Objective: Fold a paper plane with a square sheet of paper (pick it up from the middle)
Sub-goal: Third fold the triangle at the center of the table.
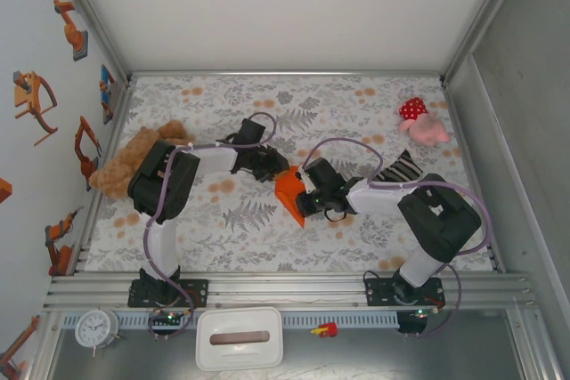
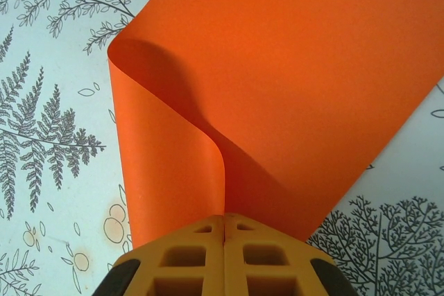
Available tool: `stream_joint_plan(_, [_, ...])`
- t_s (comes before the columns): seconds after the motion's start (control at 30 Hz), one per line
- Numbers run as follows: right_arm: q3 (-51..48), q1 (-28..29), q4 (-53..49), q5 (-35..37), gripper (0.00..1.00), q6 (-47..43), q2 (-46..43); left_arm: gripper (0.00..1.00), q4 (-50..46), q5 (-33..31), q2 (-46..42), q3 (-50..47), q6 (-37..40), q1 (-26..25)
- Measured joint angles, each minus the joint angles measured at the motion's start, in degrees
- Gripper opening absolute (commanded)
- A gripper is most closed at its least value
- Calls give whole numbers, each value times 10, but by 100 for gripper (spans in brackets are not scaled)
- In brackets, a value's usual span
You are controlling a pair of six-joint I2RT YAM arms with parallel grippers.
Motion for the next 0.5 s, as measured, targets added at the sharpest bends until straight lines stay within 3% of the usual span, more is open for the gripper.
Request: stream_joint_plan(0.5, [2,-1,-1,0,0,0,1,18,-62,-11,15,23,43,-11])
